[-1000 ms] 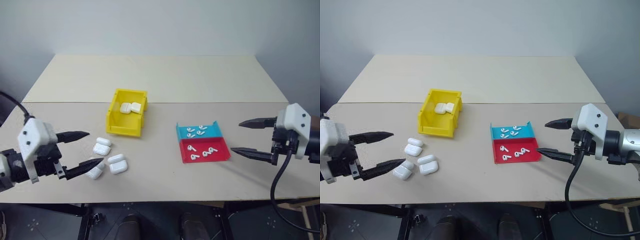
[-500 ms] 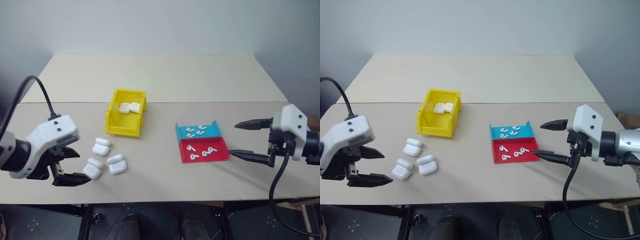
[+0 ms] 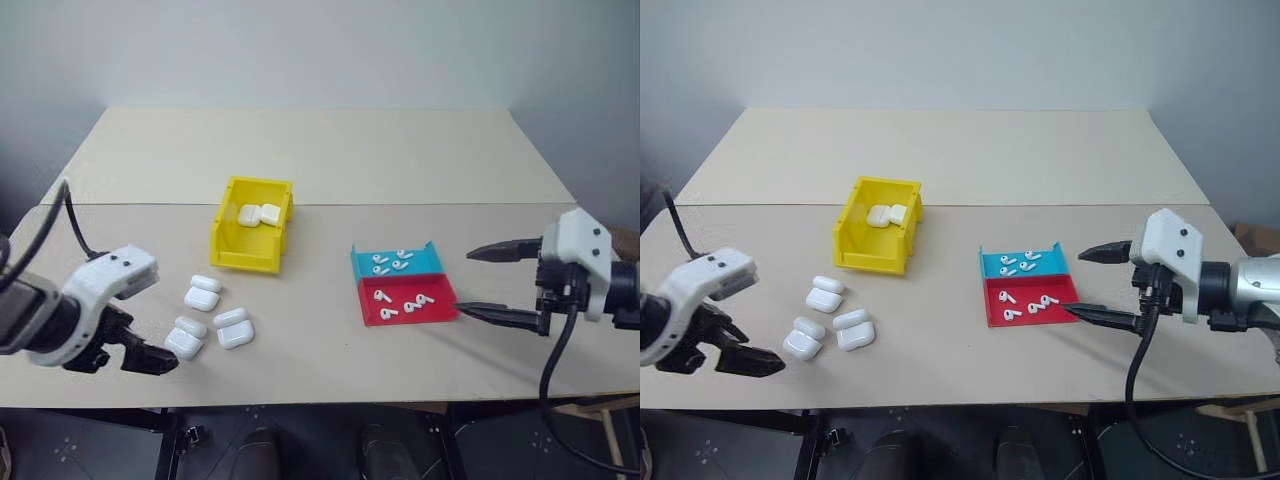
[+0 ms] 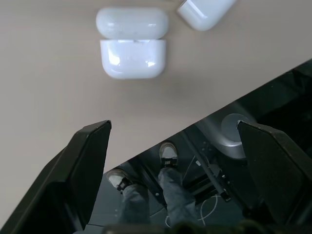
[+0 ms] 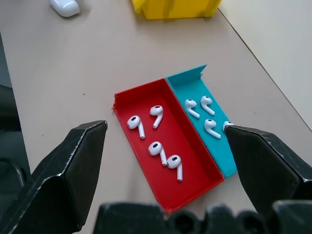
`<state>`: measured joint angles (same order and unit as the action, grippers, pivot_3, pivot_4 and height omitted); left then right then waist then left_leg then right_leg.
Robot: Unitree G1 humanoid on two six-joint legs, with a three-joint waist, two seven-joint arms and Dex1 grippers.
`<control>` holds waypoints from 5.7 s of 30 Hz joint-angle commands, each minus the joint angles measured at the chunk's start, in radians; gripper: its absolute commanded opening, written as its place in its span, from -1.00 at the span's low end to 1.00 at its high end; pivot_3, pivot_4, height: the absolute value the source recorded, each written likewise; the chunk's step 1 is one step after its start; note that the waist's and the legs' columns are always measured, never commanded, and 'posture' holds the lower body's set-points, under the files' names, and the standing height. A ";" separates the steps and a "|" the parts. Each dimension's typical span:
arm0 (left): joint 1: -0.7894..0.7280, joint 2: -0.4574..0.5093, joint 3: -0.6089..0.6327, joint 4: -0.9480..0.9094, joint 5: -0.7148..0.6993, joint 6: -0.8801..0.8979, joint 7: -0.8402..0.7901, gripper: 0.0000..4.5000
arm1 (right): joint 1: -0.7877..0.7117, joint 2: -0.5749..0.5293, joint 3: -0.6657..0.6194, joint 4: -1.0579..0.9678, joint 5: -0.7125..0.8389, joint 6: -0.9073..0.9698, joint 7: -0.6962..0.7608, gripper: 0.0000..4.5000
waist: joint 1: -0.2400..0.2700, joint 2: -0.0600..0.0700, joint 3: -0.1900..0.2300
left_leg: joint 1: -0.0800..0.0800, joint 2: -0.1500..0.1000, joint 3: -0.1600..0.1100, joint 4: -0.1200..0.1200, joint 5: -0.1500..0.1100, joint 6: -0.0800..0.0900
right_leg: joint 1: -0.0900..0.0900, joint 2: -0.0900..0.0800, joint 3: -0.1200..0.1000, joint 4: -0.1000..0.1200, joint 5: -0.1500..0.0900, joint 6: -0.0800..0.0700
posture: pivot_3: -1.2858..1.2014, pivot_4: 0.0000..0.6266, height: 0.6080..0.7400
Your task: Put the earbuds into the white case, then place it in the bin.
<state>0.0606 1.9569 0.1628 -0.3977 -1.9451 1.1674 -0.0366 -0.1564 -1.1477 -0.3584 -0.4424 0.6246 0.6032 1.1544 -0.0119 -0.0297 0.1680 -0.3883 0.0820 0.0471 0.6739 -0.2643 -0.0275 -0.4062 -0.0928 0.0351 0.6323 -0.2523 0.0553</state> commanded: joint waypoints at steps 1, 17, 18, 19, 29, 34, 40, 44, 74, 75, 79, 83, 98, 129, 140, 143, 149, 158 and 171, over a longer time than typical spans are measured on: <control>0.041 -0.017 -0.021 -0.015 -0.027 -0.114 0.149 1.00 | -0.046 -0.031 0.002 0.018 0.023 0.009 0.030 0.99 | -0.001 0.000 0.000 | 0.000 0.000 0.000 0.000 0.000 0.000 | 0.000 0.000 0.000 0.000 0.000 0.000 | 0.03 -0.52 1.00; -0.636 -0.584 -0.553 0.170 -0.027 0.101 0.640 1.00 | -0.069 -0.044 0.002 0.034 0.010 0.002 0.062 0.99 | 0.038 -0.001 -0.001 | 0.001 -0.001 0.001 0.003 0.000 0.000 | 0.003 0.000 0.001 0.000 0.002 0.000 | 0.03 -0.52 1.00; -0.660 -0.599 -0.570 0.190 -0.027 0.120 0.647 1.00 | -0.064 -0.045 -0.005 0.030 0.011 0.005 0.062 0.99 | 0.038 -0.001 -0.001 | 0.001 -0.001 0.001 0.003 0.000 0.000 | 0.003 0.000 0.001 -0.001 0.002 0.000 | 0.03 -0.52 1.00; -0.676 -0.606 -0.581 0.204 -0.027 0.137 0.648 1.00 | -0.058 -0.046 -0.014 0.026 0.013 0.009 0.063 0.99 | 0.038 -0.001 -0.001 | 0.001 -0.001 0.001 0.003 0.000 0.000 | 0.002 0.000 0.002 -0.001 0.002 0.000 | 0.03 -0.52 1.00; -0.770 -0.671 -0.653 0.312 -0.027 0.222 0.680 1.00 | -0.025 -0.041 -0.047 -0.009 0.024 0.031 0.042 0.99 | 0.034 0.000 -0.001 | 0.002 -0.001 0.001 0.003 0.001 -0.002 | 0.003 0.000 0.002 0.000 0.002 0.000 | 0.03 -0.52 1.00; -0.802 -0.715 -0.681 0.352 -0.027 0.251 0.687 1.00 | 0.000 -0.034 -0.060 -0.026 0.023 0.036 0.032 0.99 | 0.041 0.002 -0.002 | 0.002 -0.001 0.001 0.003 0.001 -0.002 | 0.004 -0.001 0.002 0.000 0.002 0.000 | 0.03 -0.52 1.00; -0.806 -0.729 -0.687 0.344 -0.027 0.262 0.691 0.72 | 0.038 -0.029 -0.094 -0.051 0.031 0.047 0.026 1.00 | 0.049 0.006 -0.005 | 0.003 -0.002 0.001 0.003 0.001 -0.002 | 0.004 -0.001 0.002 0.000 0.002 0.000 | 0.03 -0.52 1.00; -0.802 -0.695 -0.673 0.318 -0.027 0.271 0.671 0.26 | 0.055 -0.033 -0.108 -0.055 0.035 0.048 0.026 1.00 | 0.048 0.006 -0.005 | 0.002 -0.002 0.001 0.003 0.001 -0.002 | 0.004 -0.001 0.003 -0.001 0.002 0.000 | 0.03 -0.52 1.00; -0.367 -1.138 0.172 -0.078 0.977 -0.680 -0.995 0.26 | -0.237 -0.016 0.194 0.007 0.014 0.097 -0.003 1.00 | 0.030 0.003 -0.003 | -0.001 -0.002 0.001 0.003 0.003 -0.005 | 0.003 -0.001 0.002 -0.003 0.003 0.001 | 0.03 -0.52 1.00; -0.381 -1.177 0.155 -0.060 0.989 -0.716 -1.017 0.26 | -0.259 -0.025 0.218 0.013 0.010 0.109 0.003 1.00 | 0.028 0.003 -0.003 | -0.001 -0.002 0.002 0.003 0.003 -0.005 | 0.002 -0.001 0.003 -0.003 0.003 0.001 | 0.03 -0.52 1.00; -0.499 -1.209 0.012 0.053 1.086 -0.798 -1.221 0.26 | -0.400 -0.059 0.404 0.040 -0.093 0.146 0.034 0.92 | 0.018 0.002 -0.003 | -0.004 -0.002 0.001 0.005 0.001 -0.002 | 0.000 0.000 0.003 -0.003 0.003 0.002 | 0.03 -0.52 1.00; -0.583 -1.236 -0.112 0.117 1.149 -0.785 -1.281 0.26 | -0.483 -0.049 0.586 0.071 -0.239 0.138 0.071 0.40 | 0.019 0.002 -0.003 | -0.003 -0.001 0.001 0.005 0.001 -0.002 | 0.000 0.000 0.003 -0.003 0.003 0.002 | 0.03 -0.52 1.00; -0.577 -1.354 -0.199 0.077 1.212 -0.791 -1.258 0.26 | -0.613 0.097 0.842 0.213 -0.552 0.132 0.104 0.11 | 0.014 0.002 -0.003 | -0.018 -0.001 0.001 0.009 0.001 -0.001 | -0.016 0.000 0.004 0.000 0.004 0.003 | 0.03 -0.52 1.00; -0.523 -1.337 -0.179 -0.022 1.179 -0.735 -1.196 0.26 | -0.608 0.221 0.902 0.380 -0.770 -0.068 0.210 -0.70 | 0.015 0.003 -0.003 | -0.016 -0.001 0.001 0.010 0.002 -0.001 | -0.014 0.000 0.004 0.002 0.004 0.003 | 0.03 -0.52 1.00; -0.546 -1.339 -0.173 0.006 1.165 -0.733 -1.210 0.26 | -0.616 0.205 0.713 0.299 -0.610 0.148 0.234 -0.70 | 0.017 0.003 -0.003 | -0.016 -0.001 0.001 0.010 0.002 -0.001 | -0.015 0.000 0.004 0.002 0.004 0.003 | 0.03 -0.52 1.00; -0.557 -1.344 -0.165 0.021 1.149 -0.729 -1.223 0.26 | -0.583 0.176 0.556 0.185 -0.455 0.311 0.251 -0.70 | 0.023 0.003 -0.003 | -0.017 -0.001 0.001 0.009 0.002 -0.001 | -0.015 0.000 0.004 0.002 0.004 0.003 | 0.03 -0.52 1.00; -0.615 -1.389 -0.177 0.084 1.146 -0.718 -1.209 0.26 | -0.498 0.381 0.047 -0.030 -0.130 0.552 0.067 -0.70 | 0.026 0.003 -0.003 | -0.015 -0.001 0.000 0.010 0.001 -0.001 | -0.012 0.000 0.003 0.002 0.004 0.003 | 0.03 -0.52 1.00; -0.772 -1.440 -0.220 0.157 1.134 -0.545 -1.118 0.26 | -0.569 0.692 -0.147 -0.246 0.175 0.596 -0.332 -0.70 | 0.020 0.004 -0.003 | -0.016 -0.001 -0.001 0.011 0.002 -0.001 | -0.014 0.001 0.003 0.010 0.004 0.003 | 0.03 -0.52 1.00; -0.762 -1.487 -0.212 0.124 1.150 -0.551 -1.090 0.26 | -0.514 0.646 0.018 -0.269 0.330 0.509 -0.515 -0.70 | 0.010 0.004 -0.004 | -0.016 -0.001 -0.001 0.010 0.002 -0.001 | -0.014 0.001 0.004 0.010 0.004 0.003 | 0.03 -0.52 1.00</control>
<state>-0.6991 0.4684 -0.0627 -0.2330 -0.7844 0.6305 -1.1251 -0.6743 -0.4888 -0.3460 -0.6809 0.9444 1.1581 0.6498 -0.0020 -0.0260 0.1645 -0.4046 0.0809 0.0459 0.6843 -0.2628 -0.0287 -0.4200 -0.0921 0.0386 0.6421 -0.2485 0.0583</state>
